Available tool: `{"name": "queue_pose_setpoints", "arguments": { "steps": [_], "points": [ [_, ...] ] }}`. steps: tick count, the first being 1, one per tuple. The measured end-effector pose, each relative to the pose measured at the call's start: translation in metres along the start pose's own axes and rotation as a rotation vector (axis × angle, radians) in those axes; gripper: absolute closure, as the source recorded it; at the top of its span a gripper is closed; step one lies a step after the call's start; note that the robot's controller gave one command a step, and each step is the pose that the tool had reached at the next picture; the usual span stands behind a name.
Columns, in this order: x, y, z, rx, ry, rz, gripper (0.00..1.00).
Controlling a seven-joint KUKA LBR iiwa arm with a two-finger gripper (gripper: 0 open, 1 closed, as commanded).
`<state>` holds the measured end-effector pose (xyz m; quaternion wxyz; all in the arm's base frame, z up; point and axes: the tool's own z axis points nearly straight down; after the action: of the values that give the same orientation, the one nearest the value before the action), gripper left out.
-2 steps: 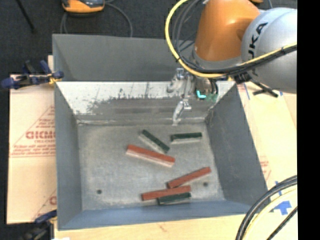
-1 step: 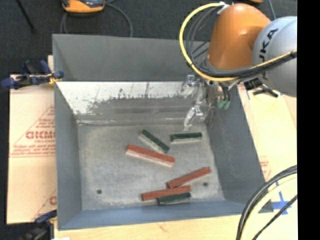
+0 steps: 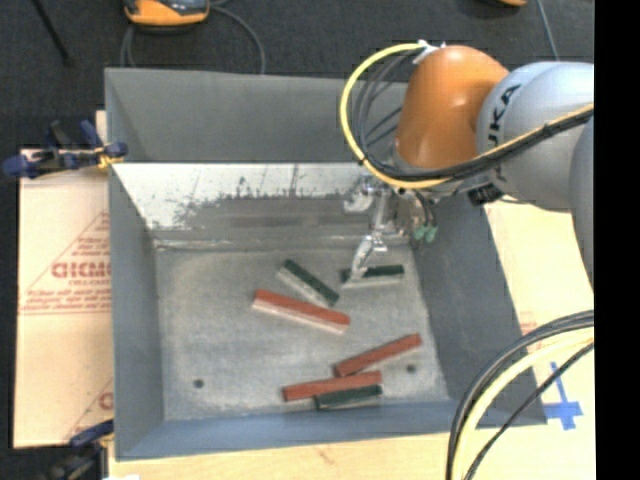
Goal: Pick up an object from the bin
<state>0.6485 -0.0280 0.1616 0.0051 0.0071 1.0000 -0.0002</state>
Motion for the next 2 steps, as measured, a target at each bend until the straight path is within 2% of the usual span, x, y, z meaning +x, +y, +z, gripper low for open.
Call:
{"name": "queue_pose_setpoints", "arguments": {
  "steps": [1, 2],
  "points": [
    [0.0174, 0.0131, 0.0807, 0.002, 0.007, -0.079, 1.00],
    [0.0139, 0.0139, 0.0820, 0.001, -0.019, -0.078, 0.00]
  ]
}}
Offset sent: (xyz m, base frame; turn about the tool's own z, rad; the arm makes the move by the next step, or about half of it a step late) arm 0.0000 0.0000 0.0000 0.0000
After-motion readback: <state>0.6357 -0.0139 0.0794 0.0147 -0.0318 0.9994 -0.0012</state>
